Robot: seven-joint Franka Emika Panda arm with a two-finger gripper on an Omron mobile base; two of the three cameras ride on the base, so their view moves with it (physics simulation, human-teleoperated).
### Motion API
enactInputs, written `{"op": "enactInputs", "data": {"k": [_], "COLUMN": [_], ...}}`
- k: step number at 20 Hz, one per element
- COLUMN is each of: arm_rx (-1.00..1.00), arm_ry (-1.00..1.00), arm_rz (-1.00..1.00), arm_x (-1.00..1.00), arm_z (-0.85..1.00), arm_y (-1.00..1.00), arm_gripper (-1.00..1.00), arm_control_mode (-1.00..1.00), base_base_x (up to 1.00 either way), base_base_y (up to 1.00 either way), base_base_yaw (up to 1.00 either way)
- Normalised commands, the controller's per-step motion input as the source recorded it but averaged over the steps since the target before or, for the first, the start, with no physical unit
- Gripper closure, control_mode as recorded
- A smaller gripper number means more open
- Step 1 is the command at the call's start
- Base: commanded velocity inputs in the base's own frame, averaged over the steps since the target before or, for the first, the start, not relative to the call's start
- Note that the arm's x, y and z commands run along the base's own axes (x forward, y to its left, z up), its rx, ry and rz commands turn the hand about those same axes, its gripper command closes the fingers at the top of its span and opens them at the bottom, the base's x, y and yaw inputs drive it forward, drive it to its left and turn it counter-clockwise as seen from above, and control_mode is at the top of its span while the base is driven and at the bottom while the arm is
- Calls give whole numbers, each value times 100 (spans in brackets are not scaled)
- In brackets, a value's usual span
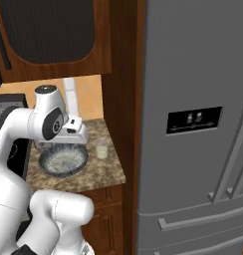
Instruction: Grab a lemon wedge from the fridge and one ice cube from the ice bowl, and put them in the glass of lemonade.
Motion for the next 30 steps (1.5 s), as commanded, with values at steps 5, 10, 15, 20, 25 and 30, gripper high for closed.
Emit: {"op": "enactInputs", "data": {"k": [5,10,15,20,25,30], "arm_rx": [0,-4,-13,-7,-4,-1], "arm_ry": [17,21,16,7,1,0], "arm_rz": [42,37,4,0,0,0], "arm_x": [12,7,33,48,13,3], "arm_z": [-43,-43,-29,-27,-20,-36], "arm_y": [22,40,47,14,0,-5], "arm_gripper": [-100,-100,-100,-100,-100,-100], "arm_control_mode": [-100,-100,-100,-100,-100,-100], "base_base_x": [0,0,0,0,0,0], "base_base_y": [0,0,0,0,0,0], "base_base_yaw": [0,0,0,0,0,0]}}
